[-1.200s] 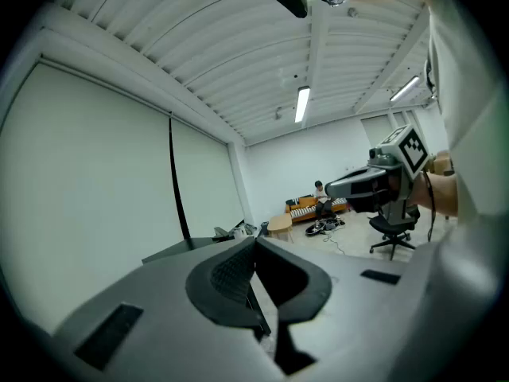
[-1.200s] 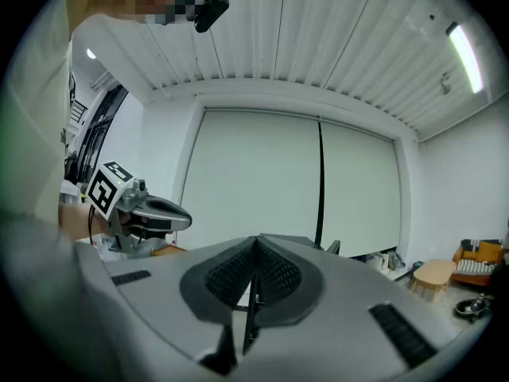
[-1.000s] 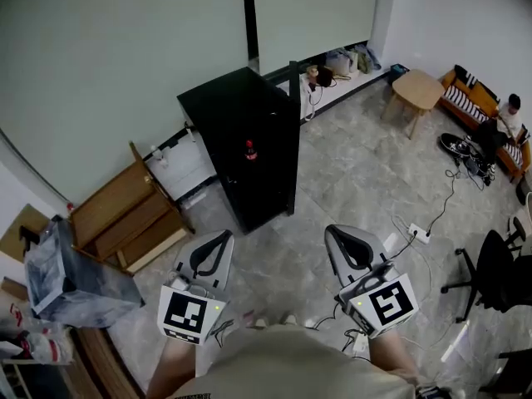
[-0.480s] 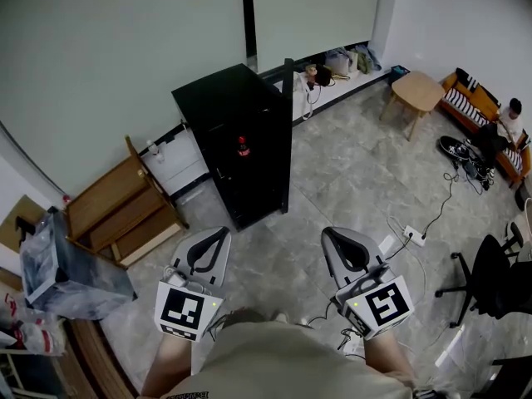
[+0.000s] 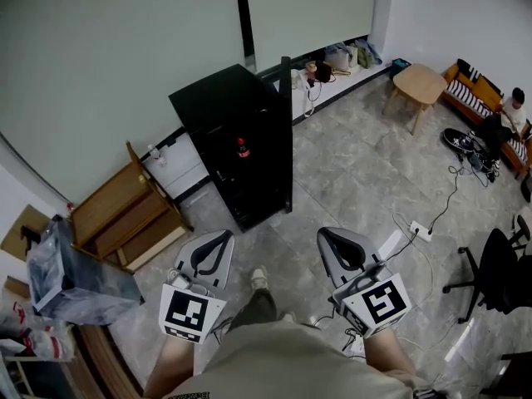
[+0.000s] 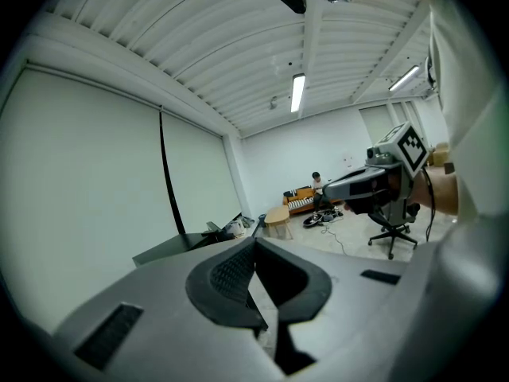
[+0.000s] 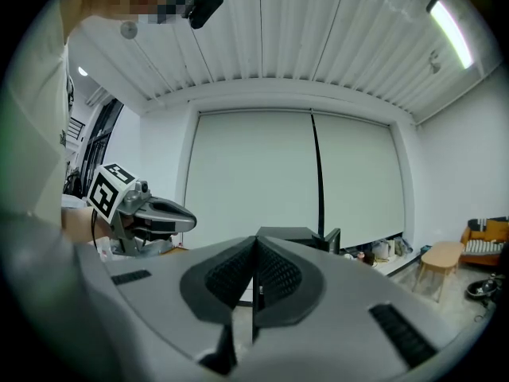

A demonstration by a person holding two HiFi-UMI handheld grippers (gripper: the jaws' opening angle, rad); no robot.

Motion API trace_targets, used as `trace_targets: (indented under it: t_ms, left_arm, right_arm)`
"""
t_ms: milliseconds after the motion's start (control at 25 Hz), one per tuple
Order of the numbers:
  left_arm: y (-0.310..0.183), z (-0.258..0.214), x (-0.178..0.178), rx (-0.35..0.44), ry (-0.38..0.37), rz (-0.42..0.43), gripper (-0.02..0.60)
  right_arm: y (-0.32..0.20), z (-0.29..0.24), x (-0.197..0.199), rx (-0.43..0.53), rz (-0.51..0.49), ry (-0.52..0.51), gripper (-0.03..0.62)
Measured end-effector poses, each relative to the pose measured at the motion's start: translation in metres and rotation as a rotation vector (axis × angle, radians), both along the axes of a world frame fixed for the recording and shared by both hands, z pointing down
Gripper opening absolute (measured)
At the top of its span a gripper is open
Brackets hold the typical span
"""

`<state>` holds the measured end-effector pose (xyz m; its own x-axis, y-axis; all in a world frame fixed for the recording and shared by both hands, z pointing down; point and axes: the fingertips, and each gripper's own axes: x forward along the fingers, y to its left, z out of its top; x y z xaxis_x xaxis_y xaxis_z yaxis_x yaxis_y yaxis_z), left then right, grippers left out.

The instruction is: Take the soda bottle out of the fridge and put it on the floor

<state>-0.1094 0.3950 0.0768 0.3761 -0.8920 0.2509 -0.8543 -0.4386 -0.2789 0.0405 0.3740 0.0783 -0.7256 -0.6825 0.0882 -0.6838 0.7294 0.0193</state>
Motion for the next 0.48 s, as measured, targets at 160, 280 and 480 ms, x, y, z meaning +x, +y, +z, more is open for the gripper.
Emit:
trace_targets:
  t_ms: [160, 280, 480]
  left_arm:
    - [-0.019, 0.003, -0.001, -0.005, 0.006, 0.009, 0.006]
    - [-0.035, 0.005, -0.006, -0.008, -0.003, 0.016, 0.006]
    - [-0.069, 0.012, -0.016, -0.017, 0.009, 0.022, 0.006]
  right_arm:
    - [-0.017, 0.004, -0.004, -0.024, 0.012, 0.026, -0.005]
    - [-0.032, 0.007, -0.008, -0.028, 0.017, 0.04, -0.005]
    - [-0.065, 0.017, -0.021, -0.016, -0.001, 0.048, -0.004]
